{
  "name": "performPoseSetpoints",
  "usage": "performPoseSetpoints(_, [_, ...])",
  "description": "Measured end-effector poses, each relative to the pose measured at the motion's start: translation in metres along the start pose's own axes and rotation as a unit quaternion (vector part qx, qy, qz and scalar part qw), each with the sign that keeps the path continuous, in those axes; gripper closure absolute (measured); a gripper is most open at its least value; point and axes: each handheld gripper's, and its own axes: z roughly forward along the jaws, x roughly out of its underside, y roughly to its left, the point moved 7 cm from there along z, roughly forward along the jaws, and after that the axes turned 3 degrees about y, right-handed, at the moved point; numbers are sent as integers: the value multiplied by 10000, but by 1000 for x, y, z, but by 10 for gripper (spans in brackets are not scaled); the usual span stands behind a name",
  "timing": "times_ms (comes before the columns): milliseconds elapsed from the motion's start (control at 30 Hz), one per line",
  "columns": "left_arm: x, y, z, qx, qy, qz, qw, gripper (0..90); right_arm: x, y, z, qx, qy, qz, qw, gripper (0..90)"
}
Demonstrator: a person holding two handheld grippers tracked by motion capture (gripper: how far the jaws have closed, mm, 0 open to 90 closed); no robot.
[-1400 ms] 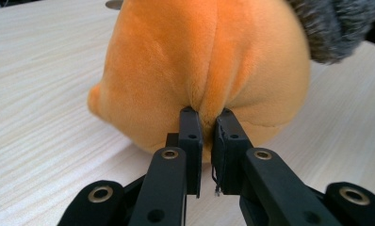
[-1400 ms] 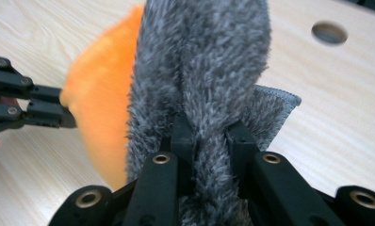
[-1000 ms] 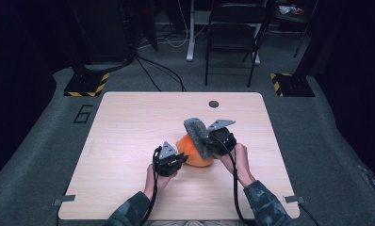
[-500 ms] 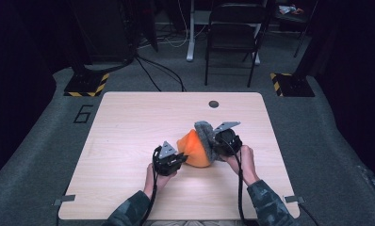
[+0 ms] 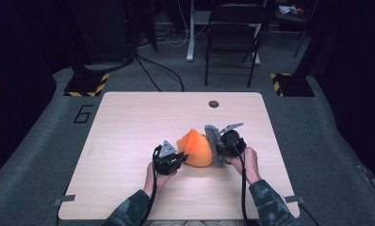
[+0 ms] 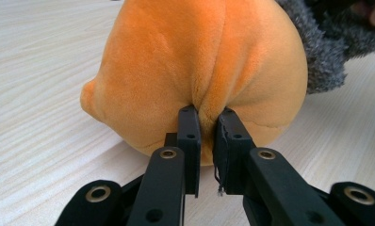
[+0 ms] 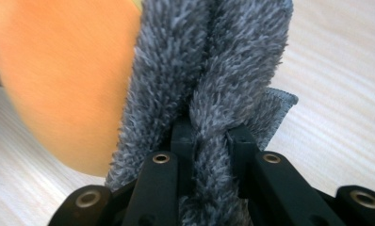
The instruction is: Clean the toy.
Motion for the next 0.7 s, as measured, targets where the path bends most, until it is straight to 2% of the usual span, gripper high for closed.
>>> performPoseSetpoints(133, [0, -1, 0, 7, -13, -64, 10000, 816, 7, -4, 10, 21, 154, 91, 9998, 774])
performPoseSetpoints(167, [0, -1, 0, 4, -11, -59, 10000, 816, 9, -5, 14, 92, 198, 124, 9997, 774])
performPoseSetpoints(333, [0, -1, 0, -5, -4, -13, 10000, 816, 19, -9, 28, 140, 477, 187, 9986, 774])
performPoseSetpoints(400, [0, 0, 0, -12, -16, -5, 10000, 816, 20, -10, 30, 110, 476, 201, 9986, 773])
performPoseSetpoints(567, [1, 1, 0, 0, -30, -85, 10000, 816, 14, -14, 20, 85, 433, 213, 9988, 773])
performPoseSetpoints(600, [1, 1, 0, 6, -34, -98, 9999, 816, 12, -16, 16, 142, 356, 179, 9991, 773])
performPoseSetpoints(633, [1, 2, 0, 1, -26, -97, 9999, 816, 10, -16, 12, 117, 302, 250, 9992, 773])
performPoseSetpoints(700, [1, 2, 0, -6, -22, -98, 9999, 816, 4, -18, 0, 64, 106, 246, 9996, 773])
